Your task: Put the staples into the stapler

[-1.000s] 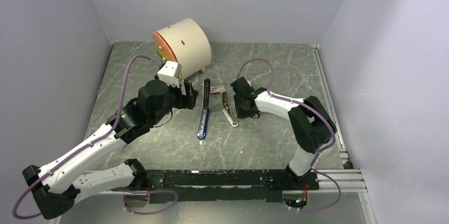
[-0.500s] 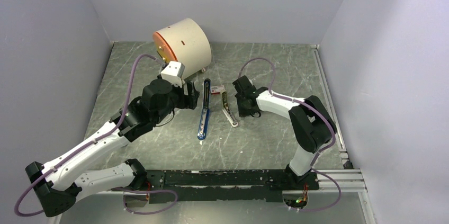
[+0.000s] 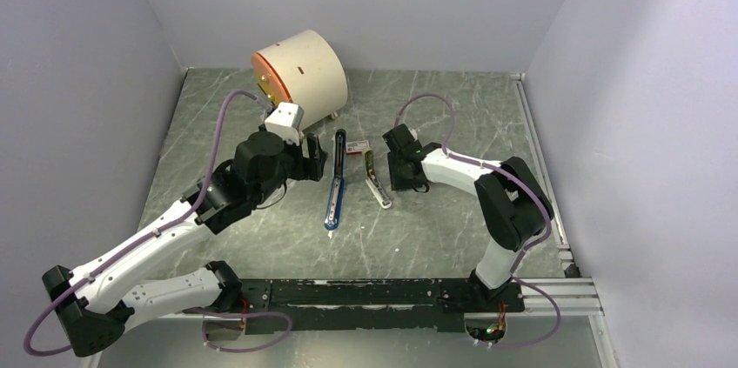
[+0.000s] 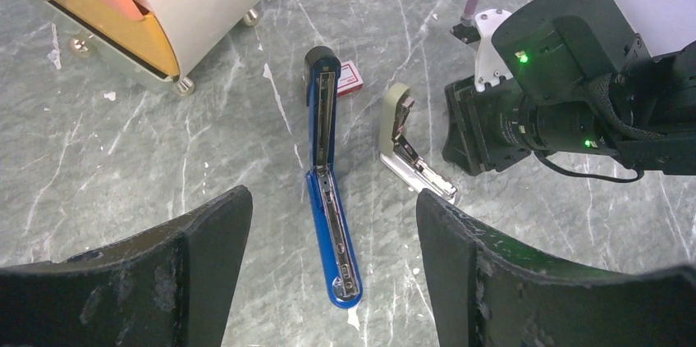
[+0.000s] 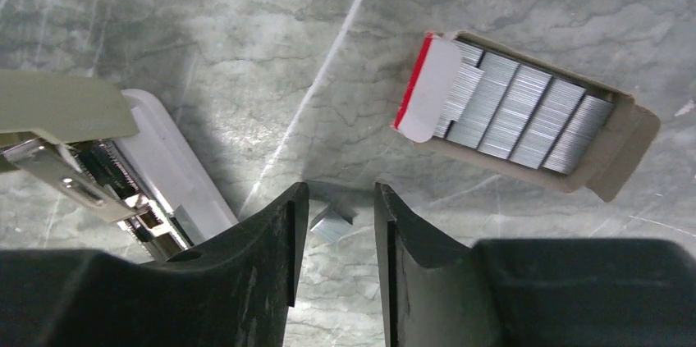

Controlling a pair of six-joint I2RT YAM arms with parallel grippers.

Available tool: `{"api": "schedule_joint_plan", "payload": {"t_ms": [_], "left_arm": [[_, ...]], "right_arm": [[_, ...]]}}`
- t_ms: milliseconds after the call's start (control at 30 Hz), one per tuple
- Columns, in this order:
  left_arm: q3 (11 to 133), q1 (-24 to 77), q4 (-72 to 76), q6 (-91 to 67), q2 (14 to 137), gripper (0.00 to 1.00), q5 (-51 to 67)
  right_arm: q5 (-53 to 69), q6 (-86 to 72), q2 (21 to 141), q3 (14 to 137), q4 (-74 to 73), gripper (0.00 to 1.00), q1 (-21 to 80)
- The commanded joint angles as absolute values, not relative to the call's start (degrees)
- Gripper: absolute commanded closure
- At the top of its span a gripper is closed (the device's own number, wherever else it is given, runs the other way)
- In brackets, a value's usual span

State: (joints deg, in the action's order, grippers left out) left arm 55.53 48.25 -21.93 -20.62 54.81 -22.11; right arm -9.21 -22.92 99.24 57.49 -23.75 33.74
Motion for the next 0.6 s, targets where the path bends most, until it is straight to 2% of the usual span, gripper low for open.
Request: {"api": "schedule_joint_plan", "payload": {"t_ms": [0, 133, 400, 567], "left_arm": [[55.3, 48.2, -20.7, -21.2, 54.0, 0.22, -23.4], [55.2, 48.2, -20.6, -21.4, 53.9, 0.22, -23.2], [54.7, 48.2, -20.4, -21.7, 52.9, 0.22, -24.4], [54.6, 48.2, -20.6, -21.6, 52.9, 0.22, -24.5]], "right_arm": [[-14.4, -25.6, 99.6, 57.2, -27.1, 0.59, 33.5], [-15.5, -28.2, 100.3, 57.7, -29.7, 0.55, 34.4], [-15.5, -33.7, 103.3, 57.3, -33.4, 0.54, 38.1], [-16.7, -35.9, 104.5, 58.0, -35.0, 0.67, 38.9]]}}
